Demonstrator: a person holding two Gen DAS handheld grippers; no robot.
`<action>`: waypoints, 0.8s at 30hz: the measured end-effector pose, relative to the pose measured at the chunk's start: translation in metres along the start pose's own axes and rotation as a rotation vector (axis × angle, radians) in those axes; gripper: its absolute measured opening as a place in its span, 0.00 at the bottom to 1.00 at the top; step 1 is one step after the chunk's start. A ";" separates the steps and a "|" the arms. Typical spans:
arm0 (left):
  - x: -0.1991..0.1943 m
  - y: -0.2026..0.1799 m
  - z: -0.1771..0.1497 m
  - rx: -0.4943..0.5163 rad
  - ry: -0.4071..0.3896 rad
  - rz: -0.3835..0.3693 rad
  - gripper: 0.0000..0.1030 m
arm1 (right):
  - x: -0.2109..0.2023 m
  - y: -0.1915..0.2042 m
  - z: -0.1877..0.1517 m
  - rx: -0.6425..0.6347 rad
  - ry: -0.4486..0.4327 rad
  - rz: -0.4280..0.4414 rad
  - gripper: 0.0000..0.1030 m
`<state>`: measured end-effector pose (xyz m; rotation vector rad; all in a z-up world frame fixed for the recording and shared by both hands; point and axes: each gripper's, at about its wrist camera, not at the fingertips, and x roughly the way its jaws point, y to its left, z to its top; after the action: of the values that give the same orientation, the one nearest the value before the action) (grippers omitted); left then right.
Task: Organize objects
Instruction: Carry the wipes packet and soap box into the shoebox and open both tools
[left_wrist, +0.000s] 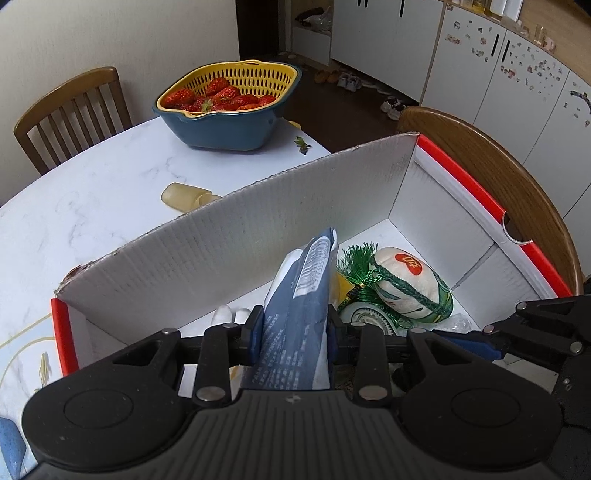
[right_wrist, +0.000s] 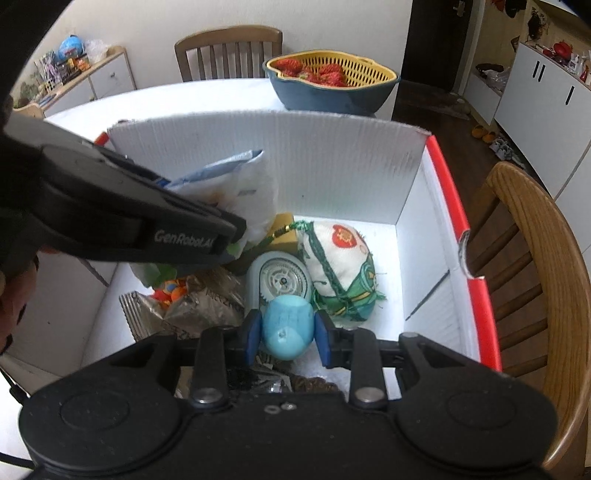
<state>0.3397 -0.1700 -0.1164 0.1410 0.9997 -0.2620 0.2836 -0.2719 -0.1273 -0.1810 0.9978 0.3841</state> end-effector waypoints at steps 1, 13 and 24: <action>0.001 0.000 -0.001 0.000 0.001 0.001 0.32 | 0.001 -0.001 0.000 0.005 0.001 0.004 0.28; 0.000 -0.001 -0.004 -0.020 0.007 -0.018 0.59 | -0.005 -0.009 0.001 0.039 -0.008 0.033 0.35; -0.014 0.002 -0.013 -0.057 -0.007 -0.035 0.66 | -0.020 -0.013 -0.004 0.065 -0.042 0.050 0.49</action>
<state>0.3224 -0.1631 -0.1116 0.0710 1.0024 -0.2654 0.2756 -0.2902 -0.1128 -0.0896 0.9736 0.3989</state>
